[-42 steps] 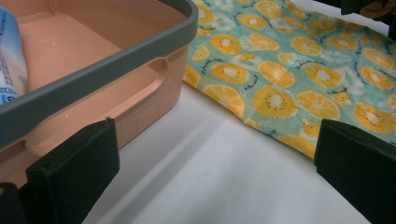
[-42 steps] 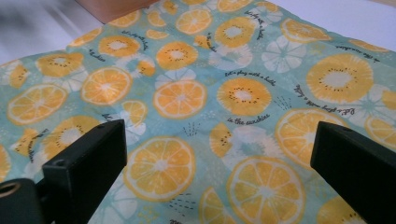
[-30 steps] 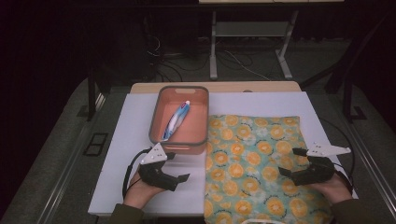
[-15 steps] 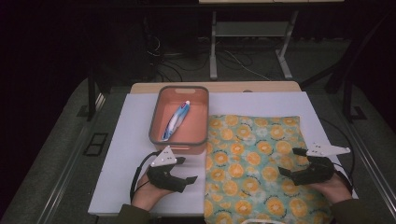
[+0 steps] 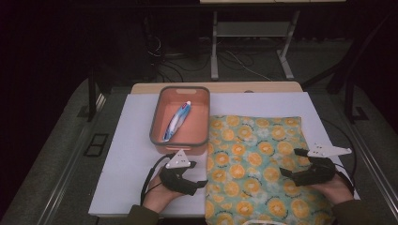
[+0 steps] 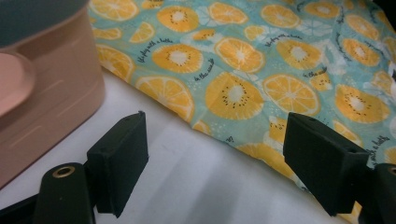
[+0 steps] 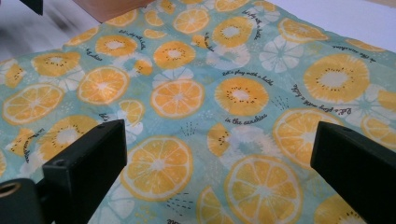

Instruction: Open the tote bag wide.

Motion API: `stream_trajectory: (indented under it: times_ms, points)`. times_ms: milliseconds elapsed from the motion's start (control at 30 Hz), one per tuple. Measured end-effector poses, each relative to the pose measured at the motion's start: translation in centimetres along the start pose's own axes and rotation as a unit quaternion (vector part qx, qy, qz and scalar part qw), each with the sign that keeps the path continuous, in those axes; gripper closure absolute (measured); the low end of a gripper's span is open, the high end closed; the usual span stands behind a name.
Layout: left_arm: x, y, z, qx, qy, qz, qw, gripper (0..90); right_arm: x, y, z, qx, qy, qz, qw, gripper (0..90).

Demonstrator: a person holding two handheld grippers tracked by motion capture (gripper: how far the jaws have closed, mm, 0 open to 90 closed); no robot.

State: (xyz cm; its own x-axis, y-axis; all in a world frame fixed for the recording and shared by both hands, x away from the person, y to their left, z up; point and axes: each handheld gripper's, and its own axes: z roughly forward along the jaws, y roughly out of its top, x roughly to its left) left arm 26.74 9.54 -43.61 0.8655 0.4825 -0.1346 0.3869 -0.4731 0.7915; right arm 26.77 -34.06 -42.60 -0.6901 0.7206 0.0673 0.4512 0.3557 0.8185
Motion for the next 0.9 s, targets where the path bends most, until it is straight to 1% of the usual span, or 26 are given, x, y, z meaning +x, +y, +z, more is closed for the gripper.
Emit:
stream_trajectory:
  times_ms: [67,167,267,333,400,433,500,533,567,633,767,900]
  points:
    - [-0.1,0.0,0.3,0.002,0.0,-0.004,1.0,20.3,0.0,0.0,0.0,0.001,-0.001,-0.001,1.0,3.5]
    - [-0.2,0.1,1.0,0.005,0.005,-0.011,0.9999,17.7,0.0,0.0,0.0,0.002,0.0,-0.002,1.0,3.5]
    - [-0.3,0.1,1.7,0.015,0.005,-0.016,0.9997,16.0,0.1,0.0,0.1,0.002,0.0,-0.002,1.0,3.5]
    - [-0.4,0.1,2.2,0.025,0.008,-0.012,0.9996,15.4,0.1,0.0,0.1,0.003,-0.001,-0.003,1.0,3.5]
    - [-0.5,0.1,2.6,0.028,0.004,-0.015,0.9995,14.7,0.0,0.0,0.1,0.003,-0.001,-0.003,1.0,3.5]
    - [-0.5,0.1,2.8,0.032,0.008,-0.016,0.9993,14.7,0.1,0.0,0.1,0.003,-0.001,-0.003,1.0,3.5]
    - [-0.6,0.1,3.2,0.037,0.002,-0.017,0.9992,14.4,0.1,0.0,0.1,0.003,-0.001,-0.003,1.0,3.5]
    - [-0.7,0.1,3.4,0.042,0.002,-0.015,0.999,14.6,0.1,0.0,0.1,0.003,-0.001,-0.003,1.0,3.5]
    - [-0.8,0.1,3.6,0.043,0.004,-0.011,0.999,14.9,0.1,0.0,0.1,0.003,-0.001,-0.004,1.0,3.5]
    - [-1.0,0.3,3.8,0.044,0.006,-0.009,0.999,15.2,0.1,0.0,0.1,0.003,-0.001,-0.004,1.0,3.5]
    - [-1.1,0.4,3.9,0.043,0.005,-0.004,0.9991,22.3,0.0,0.0,0.1,0.004,-0.002,-0.004,1.0,3.5]
    - [-1.2,0.5,3.8,0.044,0.008,0.005,0.999,40.8,0.1,0.0,0.2,0.006,-0.001,-0.006,1.0,3.5]
